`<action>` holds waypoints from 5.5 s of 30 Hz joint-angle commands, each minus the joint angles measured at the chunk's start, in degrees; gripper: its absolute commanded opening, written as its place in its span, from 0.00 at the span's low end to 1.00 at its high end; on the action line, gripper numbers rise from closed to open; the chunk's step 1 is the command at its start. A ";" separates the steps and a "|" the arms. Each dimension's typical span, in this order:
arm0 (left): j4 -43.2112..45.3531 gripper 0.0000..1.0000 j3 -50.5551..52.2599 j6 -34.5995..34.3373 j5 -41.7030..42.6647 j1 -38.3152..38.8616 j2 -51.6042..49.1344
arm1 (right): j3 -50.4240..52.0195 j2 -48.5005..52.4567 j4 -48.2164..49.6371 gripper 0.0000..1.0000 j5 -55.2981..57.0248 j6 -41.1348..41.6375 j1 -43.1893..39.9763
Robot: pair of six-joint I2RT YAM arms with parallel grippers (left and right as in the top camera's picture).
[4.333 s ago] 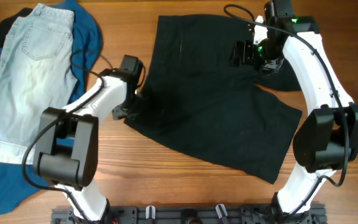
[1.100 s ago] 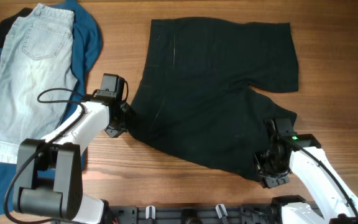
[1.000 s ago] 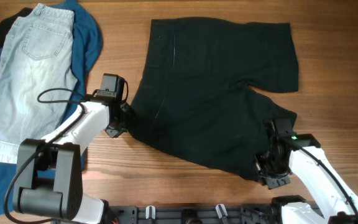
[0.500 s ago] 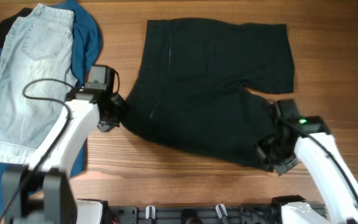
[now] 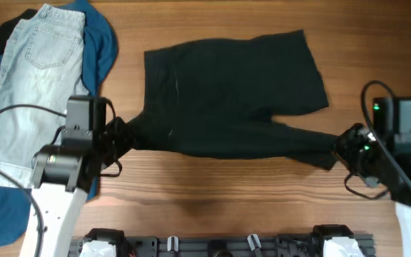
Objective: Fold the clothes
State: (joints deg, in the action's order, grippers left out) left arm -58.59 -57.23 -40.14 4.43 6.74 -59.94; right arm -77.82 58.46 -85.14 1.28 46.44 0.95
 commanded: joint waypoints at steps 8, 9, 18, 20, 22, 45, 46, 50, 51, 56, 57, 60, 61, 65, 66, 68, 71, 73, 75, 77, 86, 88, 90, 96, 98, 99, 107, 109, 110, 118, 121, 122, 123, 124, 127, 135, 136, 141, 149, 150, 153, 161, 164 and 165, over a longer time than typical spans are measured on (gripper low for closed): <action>4.79 0.04 -0.76 0.70 -4.50 -0.55 -5.70 | -4.15 14.03 9.16 0.04 5.79 -8.94 -0.72; 5.99 0.04 -0.76 0.70 -4.52 -0.55 -7.69 | -4.15 16.70 9.79 0.04 5.84 -8.94 -0.72; 28.35 0.04 -0.76 1.09 -8.61 -0.52 -25.77 | -4.13 31.45 26.53 0.04 5.64 -13.53 -0.72; 35.95 0.04 -0.76 2.71 -10.73 -0.48 -28.02 | -4.13 33.42 30.51 0.04 5.66 -13.97 -0.72; 42.27 0.04 -0.76 2.89 -10.97 -0.48 -29.79 | -4.13 35.34 33.77 0.04 5.64 -14.62 -0.72; 68.24 0.04 -0.76 4.20 -10.97 1.57 -43.41 | -4.13 50.84 60.61 0.04 3.15 -17.97 -0.70; 68.28 0.04 -0.76 4.20 -10.97 1.57 -43.41 | -4.13 50.84 61.53 0.04 3.15 -17.97 -0.70; 68.30 0.04 -0.76 4.20 -11.50 1.57 -43.47 | -4.13 50.84 65.59 0.04 2.54 -20.11 -0.70; 68.30 0.04 -0.76 4.20 -11.87 1.57 -43.47 | -4.13 50.84 66.64 0.04 2.54 -20.92 -0.63; 68.81 0.04 -0.76 4.20 -12.11 1.57 -43.91 | -4.13 51.89 73.00 0.04 2.75 -20.96 -0.59; 68.81 0.04 -0.76 4.20 -12.13 1.57 -44.04 | -4.13 52.68 74.36 0.04 2.75 -21.05 -0.52; 68.72 0.04 -0.76 4.20 -13.22 1.57 -44.11 | -4.13 54.58 78.38 0.04 1.27 -23.28 -0.13; 68.78 0.04 -0.76 4.17 -13.49 1.57 -44.11 | -4.13 54.71 79.97 0.04 0.28 -24.70 0.09; 70.03 0.04 -0.76 4.17 -13.53 1.57 -44.11 | -4.15 55.15 90.05 0.04 0.17 -30.82 2.05; 70.51 0.04 -0.76 4.17 -13.53 1.57 -44.11 | -4.33 55.15 91.36 0.04 0.17 -31.43 2.58; 70.73 0.04 -0.76 4.15 -13.51 1.57 -44.09 | -4.70 55.10 90.79 0.04 0.13 -31.39 3.17; 70.62 0.04 -0.76 4.17 -13.51 1.57 -43.34 | -4.70 54.34 90.38 0.04 0.13 -31.45 3.52; 70.64 0.04 -0.76 4.17 -13.51 1.57 -41.55 | -4.70 52.76 89.74 0.04 0.15 -31.67 3.50; 70.62 0.04 -0.76 4.17 -13.51 1.57 -39.91 | -4.70 51.01 89.13 0.04 0.15 -31.89 3.52; 70.38 0.04 -0.76 4.17 -13.49 1.57 -38.32 | -4.70 48.68 88.32 0.04 0.13 -32.09 3.52; 66.16 0.04 -0.76 4.17 -13.51 1.57 -34.47 | -4.68 43.32 83.27 0.04 0.17 -34.40 3.52; 66.05 0.04 -0.76 4.17 -13.55 1.57 -34.47 | -4.68 43.34 83.41 0.04 0.20 -34.38 3.52; 66.55 0.04 -0.76 4.17 -15.10 1.57 -34.51 | -4.68 43.56 84.37 0.04 1.18 -34.40 3.50; 70.31 0.04 -0.76 4.20 -20.61 1.57 -36.15 | -4.68 48.74 89.83 0.04 2.60 -34.36 3.50; 72.61 0.04 -0.76 4.17 -20.61 1.57 -37.20 | -4.68 51.49 92.41 0.04 2.60 -34.21 3.50; 74.14 0.07 -0.76 4.17 -20.59 1.57 -37.81 | -4.68 52.76 93.53 0.04 2.58 -34.18 3.50; 82.82 1.00 -0.76 4.20 -20.57 1.51 -42.95 | -4.68 60.37 99.56 0.99 2.58 -32.28 3.50; 82.79 1.00 -0.76 6.84 -18.86 1.51 -42.71 | -4.68 59.78 98.71 1.00 2.49 -32.30 3.50; 82.64 1.00 -0.76 8.39 -17.00 1.51 -42.53 | -4.68 59.17 98.09 1.00 2.14 -32.33 3.50; 64.98 1.00 -0.76 14.49 -2.32 1.51 -40.44 | -4.68 50.97 80.46 0.99 -8.35 -32.98 3.52; 57.48 1.00 -0.76 15.02 0.55 1.53 -40.46 | -4.66 51.71 74.25 0.99 -11.28 -34.53 4.20; 55.78 1.00 -0.76 17.07 0.50 1.62 -40.52 | -4.66 52.09 72.65 0.98 -11.26 -34.73 4.52; 54.36 1.00 -0.76 19.96 0.46 1.77 -40.68 | -4.61 52.94 71.38 0.96 -11.26 -35.23 4.90; 53.72 1.00 -0.76 22.16 0.46 1.79 -40.92 | -4.57 53.86 70.58 0.94 -11.26 -36.04 5.27; 54.77 1.00 -0.76 26.23 0.50 1.79 -42.25 | -4.57 56.54 69.55 0.86 -11.50 -37.66 5.99; 64.74 0.91 -0.76 34.64 0.48 3.63 -53.13 | -4.57 60.43 68.87 0.79 -9.90 -43.43 6.34; 63.78 0.88 -0.76 34.64 0.46 4.02 -53.48 | -4.57 60.96 68.28 0.78 -9.92 -43.43 6.34; 56.04 0.95 -0.76 33.27 -0.42 4.76 -53.53 | -4.22 62.84 61.22 0.78 -9.90 -39.36 6.34; 36.22 1.00 -0.76 33.29 -1.05 4.72 -53.53 | -2.86 64.89 47.69 0.91 -9.90 -34.18 6.32; 34.71 1.00 -0.76 33.29 -1.05 4.72 -53.53 | -2.32 64.89 47.06 0.92 -9.92 -33.90 6.32; 27.91 1.00 -0.76 33.05 -1.03 4.72 -53.53 | -1.18 64.89 41.55 0.92 -9.92 -31.95 6.32; 16.55 1.00 -0.76 28.72 -1.01 4.72 -53.37 | -1.49 58.47 32.63 0.84 -13.09 -35.01 6.34; 16.57 0.98 -0.92 27.21 -0.96 4.72 -52.04 | -2.95 50.77 35.08 0.85 -17.88 -37.62 6.34; 16.74 0.97 -0.96 27.19 -0.96 4.72 -51.15 | -3.39 48.46 35.91 0.85 -18.99 -37.86 6.34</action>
State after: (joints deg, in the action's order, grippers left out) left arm -39.09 -63.40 -8.58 2.50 12.05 -106.91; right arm -80.29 115.77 -51.29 -12.60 11.25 7.44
